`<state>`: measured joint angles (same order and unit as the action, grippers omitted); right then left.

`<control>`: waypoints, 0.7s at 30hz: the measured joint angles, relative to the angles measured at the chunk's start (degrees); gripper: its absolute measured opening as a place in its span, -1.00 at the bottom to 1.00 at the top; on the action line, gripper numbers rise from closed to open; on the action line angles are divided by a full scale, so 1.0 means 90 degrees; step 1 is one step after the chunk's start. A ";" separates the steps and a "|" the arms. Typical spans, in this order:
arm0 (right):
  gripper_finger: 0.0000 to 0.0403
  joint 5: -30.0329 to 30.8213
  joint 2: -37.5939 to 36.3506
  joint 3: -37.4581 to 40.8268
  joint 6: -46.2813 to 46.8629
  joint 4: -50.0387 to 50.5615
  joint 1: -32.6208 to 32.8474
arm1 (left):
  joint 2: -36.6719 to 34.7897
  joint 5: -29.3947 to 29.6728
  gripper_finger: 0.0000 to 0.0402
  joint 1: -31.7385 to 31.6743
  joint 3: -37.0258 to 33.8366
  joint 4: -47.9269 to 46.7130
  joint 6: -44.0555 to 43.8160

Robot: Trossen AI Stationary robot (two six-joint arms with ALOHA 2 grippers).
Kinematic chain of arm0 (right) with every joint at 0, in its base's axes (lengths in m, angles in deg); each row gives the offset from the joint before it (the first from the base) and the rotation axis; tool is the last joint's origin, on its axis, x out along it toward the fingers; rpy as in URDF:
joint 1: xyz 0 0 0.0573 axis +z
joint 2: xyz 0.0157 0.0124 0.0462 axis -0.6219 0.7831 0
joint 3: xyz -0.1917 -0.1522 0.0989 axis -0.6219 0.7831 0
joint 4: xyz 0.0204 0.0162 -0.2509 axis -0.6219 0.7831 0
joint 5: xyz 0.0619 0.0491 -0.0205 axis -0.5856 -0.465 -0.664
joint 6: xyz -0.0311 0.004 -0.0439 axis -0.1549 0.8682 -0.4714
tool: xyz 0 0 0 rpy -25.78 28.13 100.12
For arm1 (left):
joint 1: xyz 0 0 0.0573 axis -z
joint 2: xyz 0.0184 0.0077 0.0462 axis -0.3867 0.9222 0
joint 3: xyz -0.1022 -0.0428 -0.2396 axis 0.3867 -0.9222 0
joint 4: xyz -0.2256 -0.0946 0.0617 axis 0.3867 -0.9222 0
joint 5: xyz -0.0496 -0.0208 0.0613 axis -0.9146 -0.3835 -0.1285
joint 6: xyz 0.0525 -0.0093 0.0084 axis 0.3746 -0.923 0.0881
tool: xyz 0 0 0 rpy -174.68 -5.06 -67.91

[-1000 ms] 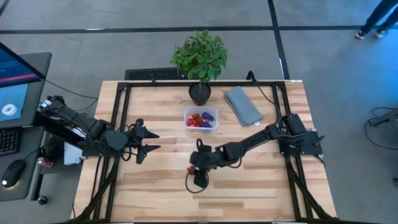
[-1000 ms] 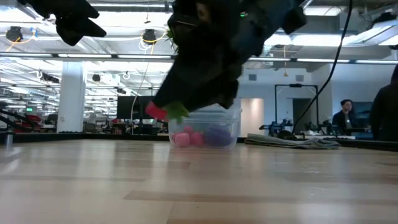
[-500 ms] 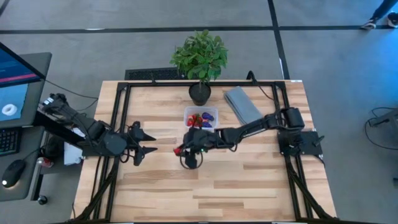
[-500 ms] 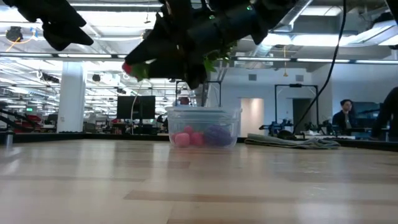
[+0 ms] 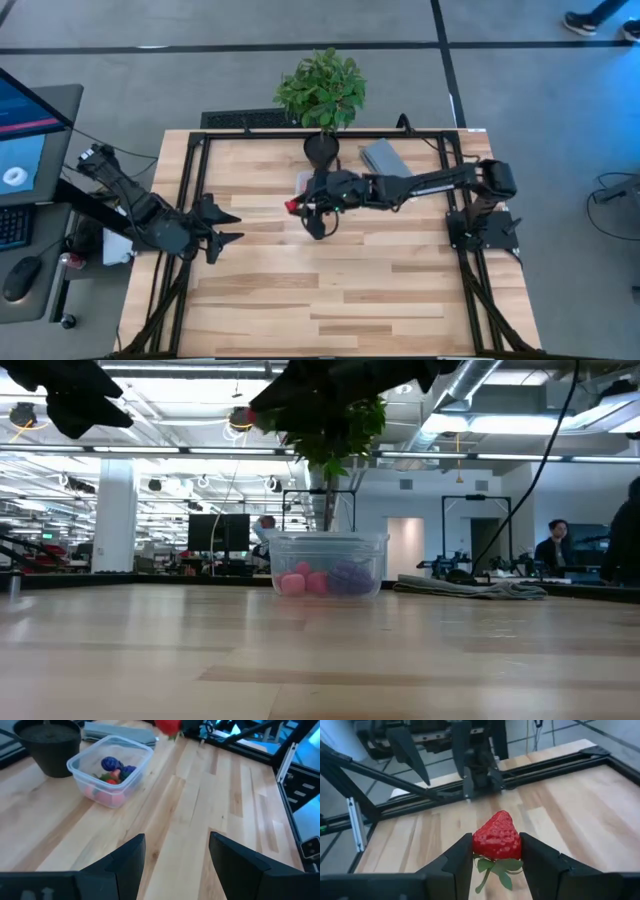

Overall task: Pick and placing Produce into tupperware
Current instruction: Put the red strawberry into the transparent bin

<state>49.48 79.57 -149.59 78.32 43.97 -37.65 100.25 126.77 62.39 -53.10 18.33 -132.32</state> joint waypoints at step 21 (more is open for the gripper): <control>-0.13 0.0586 -0.1460 0.0000 -0.0272 0.2914 -0.0190 | 0.0003 0.0886 0.05 0.0476 0.0000 -0.0220 -0.0269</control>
<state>54.76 66.43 -149.59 75.88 70.19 -39.36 100.28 134.75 66.67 -53.10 16.35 -134.74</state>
